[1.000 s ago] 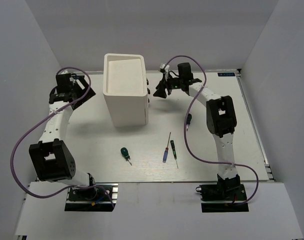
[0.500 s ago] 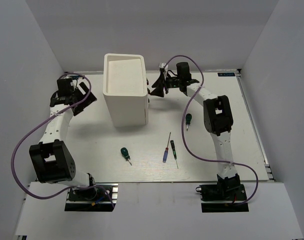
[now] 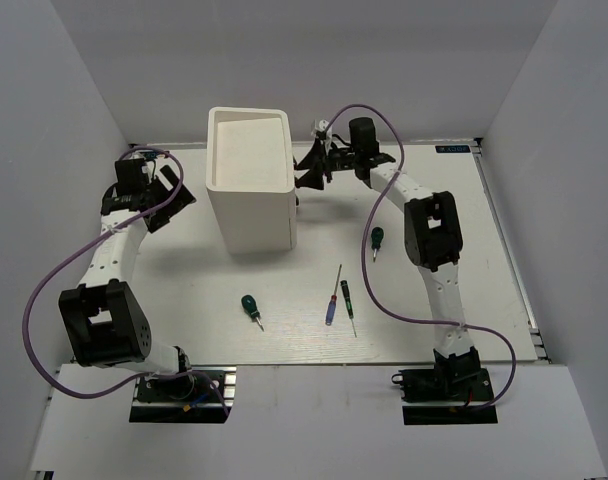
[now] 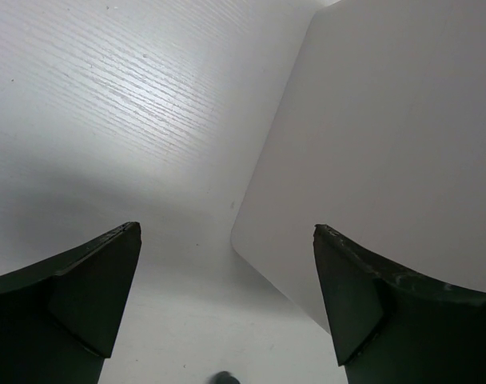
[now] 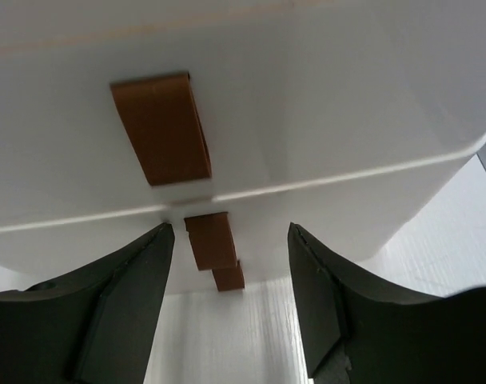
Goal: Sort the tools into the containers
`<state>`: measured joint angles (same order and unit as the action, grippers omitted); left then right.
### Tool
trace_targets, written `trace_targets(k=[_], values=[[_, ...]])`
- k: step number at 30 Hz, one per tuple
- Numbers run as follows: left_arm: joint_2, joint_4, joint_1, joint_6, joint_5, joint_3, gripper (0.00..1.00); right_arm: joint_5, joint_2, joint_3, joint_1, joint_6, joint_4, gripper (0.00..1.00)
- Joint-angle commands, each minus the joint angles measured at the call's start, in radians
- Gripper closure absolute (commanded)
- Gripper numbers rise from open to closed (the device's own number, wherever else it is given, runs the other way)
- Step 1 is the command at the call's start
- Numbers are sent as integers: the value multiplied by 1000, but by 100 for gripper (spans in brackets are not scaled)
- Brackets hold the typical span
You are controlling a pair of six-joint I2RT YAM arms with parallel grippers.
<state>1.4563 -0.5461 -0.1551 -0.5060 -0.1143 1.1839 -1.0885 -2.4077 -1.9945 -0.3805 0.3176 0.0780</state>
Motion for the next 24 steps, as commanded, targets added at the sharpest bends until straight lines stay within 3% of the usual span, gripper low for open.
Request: trace_targets(k=[1, 8, 15, 17, 20, 24], values=[[-59, 17, -6, -11, -21, -17, 1, -48, -37, -78, -20, -5, 9, 36], [-77, 8, -6, -11, -21, -17, 1, -67, -65, -119, -37, -15, -12, 44], [-77, -2, -6, -11, -21, -17, 1, -145, -68, -99, -32, -22, -15, 61], [-86, -2, -6, -11, -21, -17, 1, -162, -67, -96, -35, -20, -14, 72], [-86, -2, -6, -11, -21, -17, 1, -149, -51, -70, -32, -29, 9, 100], [-97, -2, -6, -11, -21, -17, 1, -91, 19, 26, -26, -11, 45, 100]])
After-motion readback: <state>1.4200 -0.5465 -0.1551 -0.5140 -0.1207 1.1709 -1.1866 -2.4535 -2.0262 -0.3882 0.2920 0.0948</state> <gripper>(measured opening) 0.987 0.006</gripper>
